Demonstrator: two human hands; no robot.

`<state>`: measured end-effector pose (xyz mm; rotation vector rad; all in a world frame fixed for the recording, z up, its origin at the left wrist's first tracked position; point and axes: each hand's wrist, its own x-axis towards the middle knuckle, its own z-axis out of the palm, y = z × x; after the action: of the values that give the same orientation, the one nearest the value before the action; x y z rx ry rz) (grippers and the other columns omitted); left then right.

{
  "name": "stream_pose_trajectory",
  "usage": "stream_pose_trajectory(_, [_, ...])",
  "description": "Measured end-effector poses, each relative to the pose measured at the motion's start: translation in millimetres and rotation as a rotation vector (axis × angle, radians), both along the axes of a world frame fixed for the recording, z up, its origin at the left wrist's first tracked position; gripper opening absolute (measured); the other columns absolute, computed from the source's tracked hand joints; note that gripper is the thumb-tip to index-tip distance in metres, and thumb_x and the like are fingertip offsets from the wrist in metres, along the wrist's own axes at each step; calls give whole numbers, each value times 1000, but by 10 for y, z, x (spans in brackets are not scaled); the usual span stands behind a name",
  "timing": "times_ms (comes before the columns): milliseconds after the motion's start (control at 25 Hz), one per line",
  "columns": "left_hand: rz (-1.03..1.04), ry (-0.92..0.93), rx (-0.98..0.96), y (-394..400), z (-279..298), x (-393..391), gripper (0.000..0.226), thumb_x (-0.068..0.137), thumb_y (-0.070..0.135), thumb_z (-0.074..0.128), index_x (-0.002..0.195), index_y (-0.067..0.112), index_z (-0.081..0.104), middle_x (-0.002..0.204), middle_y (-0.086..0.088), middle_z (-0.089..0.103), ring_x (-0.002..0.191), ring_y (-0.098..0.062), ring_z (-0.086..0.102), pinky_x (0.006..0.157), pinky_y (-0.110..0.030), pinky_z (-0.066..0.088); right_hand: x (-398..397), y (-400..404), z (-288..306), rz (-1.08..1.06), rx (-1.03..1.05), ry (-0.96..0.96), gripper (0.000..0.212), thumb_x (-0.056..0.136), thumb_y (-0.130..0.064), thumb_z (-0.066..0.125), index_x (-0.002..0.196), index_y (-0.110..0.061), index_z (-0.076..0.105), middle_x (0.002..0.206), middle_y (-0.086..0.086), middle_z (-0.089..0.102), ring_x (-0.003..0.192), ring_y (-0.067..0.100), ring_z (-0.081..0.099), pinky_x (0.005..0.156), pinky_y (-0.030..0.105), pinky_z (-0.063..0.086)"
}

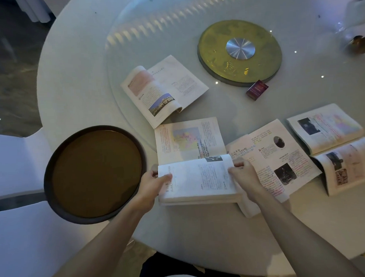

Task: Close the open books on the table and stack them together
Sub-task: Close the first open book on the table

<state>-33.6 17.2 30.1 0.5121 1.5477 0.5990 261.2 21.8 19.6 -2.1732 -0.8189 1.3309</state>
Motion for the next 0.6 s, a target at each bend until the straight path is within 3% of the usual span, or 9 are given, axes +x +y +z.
stream_pose_trajectory(120, [74, 4, 7, 139, 70, -46, 58, 82, 9, 80, 129, 12, 47, 102, -5, 68, 85, -23, 75, 67, -33, 58, 43, 154, 77, -95, 7, 66, 10, 86, -5, 66, 95, -10, 65, 103, 15, 70, 85, 24, 63, 70, 35, 50])
stream_pose_trajectory(320, [175, -53, 46, 477, 106, -130, 34, 92, 14, 70, 123, 4, 61, 110, -15, 72, 82, -20, 73, 66, -31, 60, 149, 458, 185, -195, 49, 320, 12, 94, -8, 63, 98, -11, 74, 103, 18, 67, 85, 28, 63, 63, 35, 49])
stream_pose_trajectory(440, [195, -119, 31, 605, 112, -139, 27, 101, 29, 58, 116, 8, 67, 107, -14, 76, 88, -23, 76, 71, -33, 62, 79, 567, 222, -215, 76, 377, 29, 102, -25, 58, 118, -5, 71, 108, 16, 71, 94, 26, 71, 73, 38, 63])
stream_pose_trajectory(600, [174, -92, -29, 694, 14, -142, 38, 102, 48, 46, 120, 19, 63, 109, -14, 73, 97, -28, 72, 80, -37, 58, -35, 705, 164, -161, 55, 350, 50, 108, -53, 29, 127, -22, 65, 115, 5, 71, 105, 23, 68, 82, 38, 56])
